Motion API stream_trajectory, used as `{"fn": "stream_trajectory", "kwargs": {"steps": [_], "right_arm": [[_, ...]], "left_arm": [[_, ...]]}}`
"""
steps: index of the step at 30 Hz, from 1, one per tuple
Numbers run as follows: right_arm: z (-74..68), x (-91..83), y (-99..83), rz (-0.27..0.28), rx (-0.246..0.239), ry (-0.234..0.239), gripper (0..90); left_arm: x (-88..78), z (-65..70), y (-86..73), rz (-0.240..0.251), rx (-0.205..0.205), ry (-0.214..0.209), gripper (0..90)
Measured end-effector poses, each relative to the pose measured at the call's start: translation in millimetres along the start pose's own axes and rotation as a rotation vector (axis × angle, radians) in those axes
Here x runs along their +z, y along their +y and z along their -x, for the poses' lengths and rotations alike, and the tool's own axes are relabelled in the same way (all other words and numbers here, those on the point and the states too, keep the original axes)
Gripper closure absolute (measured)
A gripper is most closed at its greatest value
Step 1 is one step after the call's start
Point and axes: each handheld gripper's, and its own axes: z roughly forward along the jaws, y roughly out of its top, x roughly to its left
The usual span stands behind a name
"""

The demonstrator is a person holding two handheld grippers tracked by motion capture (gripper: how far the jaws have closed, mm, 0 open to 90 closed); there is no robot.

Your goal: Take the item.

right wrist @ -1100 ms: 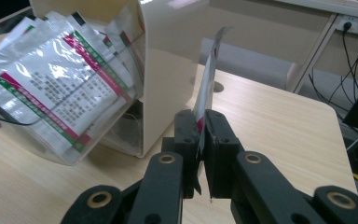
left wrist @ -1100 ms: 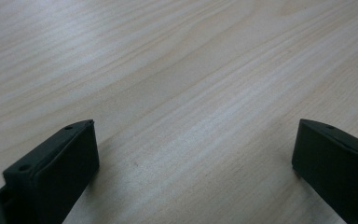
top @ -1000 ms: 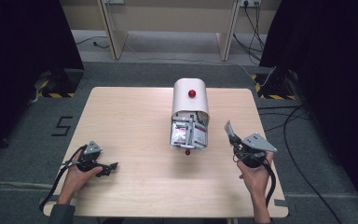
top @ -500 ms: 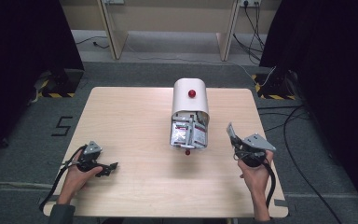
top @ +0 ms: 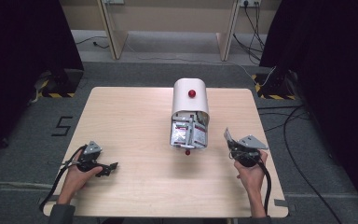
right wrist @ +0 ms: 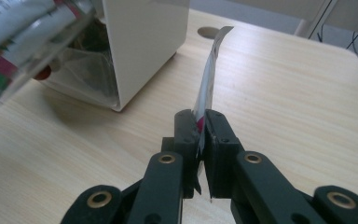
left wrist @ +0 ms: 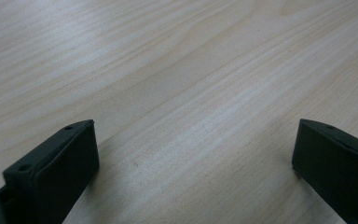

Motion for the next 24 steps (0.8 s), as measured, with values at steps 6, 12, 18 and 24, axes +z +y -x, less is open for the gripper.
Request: {"fn": "stream_trajectory", "kwargs": {"steps": [6,12,18,24], "right_arm": [[5.7,13.4,-9.7,-0.038,0.021,0.015,85.0],[7.5,17.6,-12.1,-0.048,0.029,0.023,85.0],[4.6,22.7,-12.6,-0.053,0.031,0.041,85.0],[0.8,33.3,-11.9,-0.077,0.016,0.066,84.9]], "left_arm": [[0.0,0.0,0.0,0.000,0.000,0.000,0.0],[0.0,0.0,0.0,0.000,0.000,0.000,0.0],[-0.1,-0.1,0.1,-0.001,0.000,0.000,0.0],[-0.1,0.0,0.0,-0.001,0.000,0.000,0.0]]}}
